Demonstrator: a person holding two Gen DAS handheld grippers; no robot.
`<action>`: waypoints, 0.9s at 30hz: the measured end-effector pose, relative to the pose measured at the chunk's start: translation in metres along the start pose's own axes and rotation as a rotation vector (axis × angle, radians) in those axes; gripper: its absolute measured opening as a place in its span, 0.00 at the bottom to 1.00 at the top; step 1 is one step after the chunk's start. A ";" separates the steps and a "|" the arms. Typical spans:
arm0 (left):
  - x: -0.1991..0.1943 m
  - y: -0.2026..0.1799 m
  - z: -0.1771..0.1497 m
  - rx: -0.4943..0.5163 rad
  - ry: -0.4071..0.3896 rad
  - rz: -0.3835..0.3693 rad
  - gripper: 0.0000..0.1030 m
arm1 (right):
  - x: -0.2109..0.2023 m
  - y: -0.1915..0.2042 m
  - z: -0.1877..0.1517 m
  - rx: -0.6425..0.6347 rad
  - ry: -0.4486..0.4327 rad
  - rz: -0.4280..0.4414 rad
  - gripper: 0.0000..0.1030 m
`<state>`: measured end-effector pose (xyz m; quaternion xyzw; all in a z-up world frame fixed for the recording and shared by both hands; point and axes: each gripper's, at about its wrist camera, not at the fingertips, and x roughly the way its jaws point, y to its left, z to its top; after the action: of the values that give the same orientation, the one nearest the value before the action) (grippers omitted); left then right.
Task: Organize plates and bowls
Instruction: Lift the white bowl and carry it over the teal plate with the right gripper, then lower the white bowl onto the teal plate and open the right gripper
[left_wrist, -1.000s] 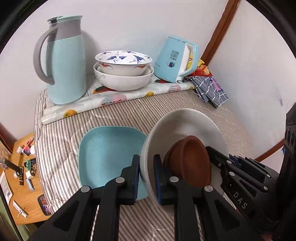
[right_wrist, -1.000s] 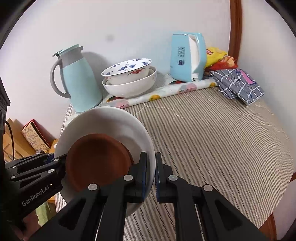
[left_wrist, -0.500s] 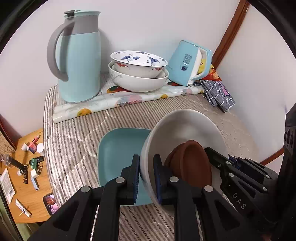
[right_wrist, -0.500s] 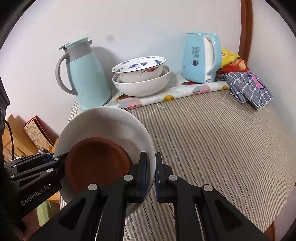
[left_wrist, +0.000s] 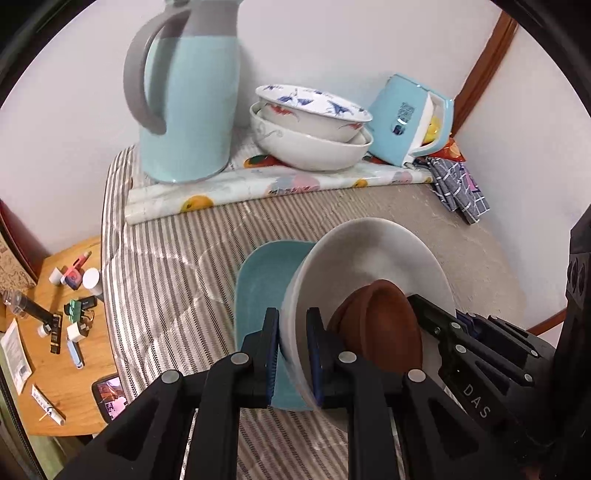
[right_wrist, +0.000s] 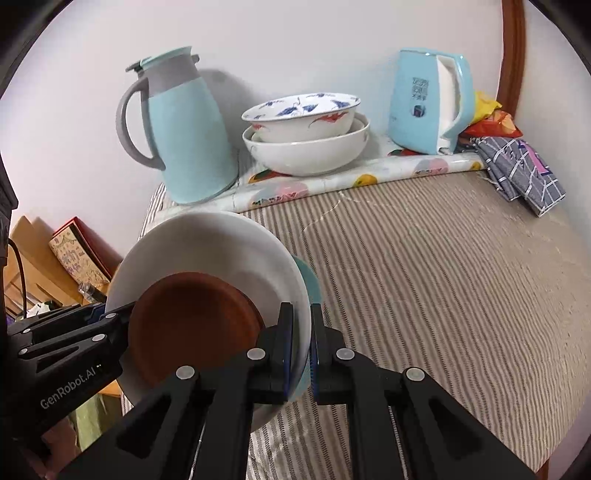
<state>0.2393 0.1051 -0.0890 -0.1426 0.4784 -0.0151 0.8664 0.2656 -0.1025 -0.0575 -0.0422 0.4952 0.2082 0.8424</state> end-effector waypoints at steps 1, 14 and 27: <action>0.003 0.002 0.000 -0.005 0.007 0.000 0.14 | 0.004 0.001 0.000 -0.001 0.007 0.000 0.08; 0.033 0.016 0.000 -0.027 0.056 -0.002 0.14 | 0.035 0.003 -0.001 -0.011 0.064 -0.016 0.08; 0.045 0.018 0.004 -0.033 0.078 -0.011 0.15 | 0.046 0.002 0.001 -0.024 0.081 -0.025 0.08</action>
<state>0.2648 0.1162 -0.1291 -0.1586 0.5111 -0.0174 0.8446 0.2849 -0.0861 -0.0956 -0.0669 0.5259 0.2019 0.8235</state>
